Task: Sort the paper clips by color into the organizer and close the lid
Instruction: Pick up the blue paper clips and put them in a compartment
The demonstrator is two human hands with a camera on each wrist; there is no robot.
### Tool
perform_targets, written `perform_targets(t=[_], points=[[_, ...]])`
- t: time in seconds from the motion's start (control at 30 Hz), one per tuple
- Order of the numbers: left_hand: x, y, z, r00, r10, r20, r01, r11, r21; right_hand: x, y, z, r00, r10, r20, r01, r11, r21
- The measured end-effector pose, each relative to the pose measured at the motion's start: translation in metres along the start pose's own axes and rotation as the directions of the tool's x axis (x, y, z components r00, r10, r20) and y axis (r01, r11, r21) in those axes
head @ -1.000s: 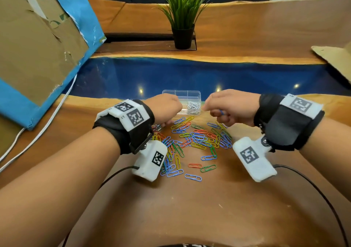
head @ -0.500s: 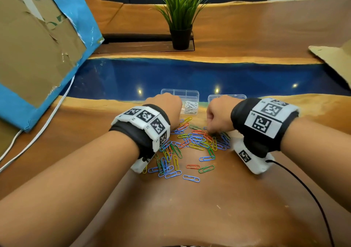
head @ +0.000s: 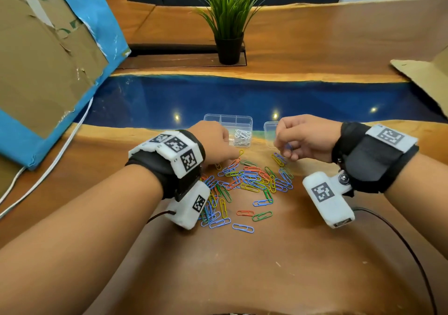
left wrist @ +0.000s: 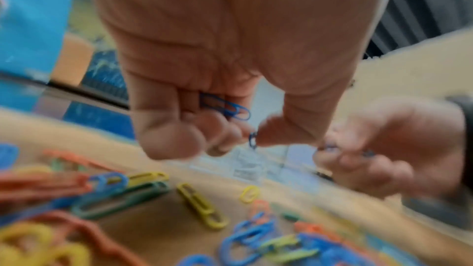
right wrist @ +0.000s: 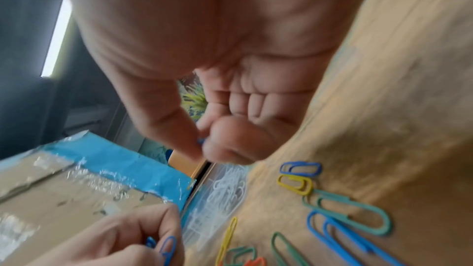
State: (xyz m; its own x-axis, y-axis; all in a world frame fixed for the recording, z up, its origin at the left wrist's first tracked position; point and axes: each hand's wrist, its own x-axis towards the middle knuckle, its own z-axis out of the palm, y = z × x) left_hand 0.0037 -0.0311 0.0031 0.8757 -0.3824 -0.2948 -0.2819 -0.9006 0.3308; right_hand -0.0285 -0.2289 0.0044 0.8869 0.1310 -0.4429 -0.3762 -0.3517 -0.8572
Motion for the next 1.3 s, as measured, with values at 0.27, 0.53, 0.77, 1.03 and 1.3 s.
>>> perform_targets(t=[0.27, 0.53, 0.77, 1.03, 1.3], points=[[-0.007, -0.012, -0.005, 0.996, 0.083, 0.035, -0.036, 0.721, -0.692, -0.005, 0.001, -0.005, 0.999, 0.045, -0.018, -0.048, 0.967, -0.251], [-0.013, -0.019, -0.004, 0.974, 0.091, 0.209, 0.133, 0.519, -0.845, -0.003, 0.004, 0.014, 0.975, -0.143, -0.167, -0.084, 0.459, -0.884], [-0.015, -0.017, 0.000, 0.974, -0.009, 0.227, 0.181, 0.636, -0.750, -0.005, 0.001, 0.013, 0.985, -0.040, -0.166, -0.126, 0.487, -0.864], [-0.016, -0.004, 0.008, 0.999, 0.049, -0.008, -0.047, 0.990, 0.134, -0.010, 0.013, 0.000, 0.978, 0.177, 0.113, -0.184, 0.981, 0.057], [-0.012, -0.005, 0.009, 0.997, 0.035, 0.076, -0.049, 0.980, 0.193, -0.013, 0.000, 0.011, 0.991, 0.026, 0.135, -0.060, 0.965, 0.257]])
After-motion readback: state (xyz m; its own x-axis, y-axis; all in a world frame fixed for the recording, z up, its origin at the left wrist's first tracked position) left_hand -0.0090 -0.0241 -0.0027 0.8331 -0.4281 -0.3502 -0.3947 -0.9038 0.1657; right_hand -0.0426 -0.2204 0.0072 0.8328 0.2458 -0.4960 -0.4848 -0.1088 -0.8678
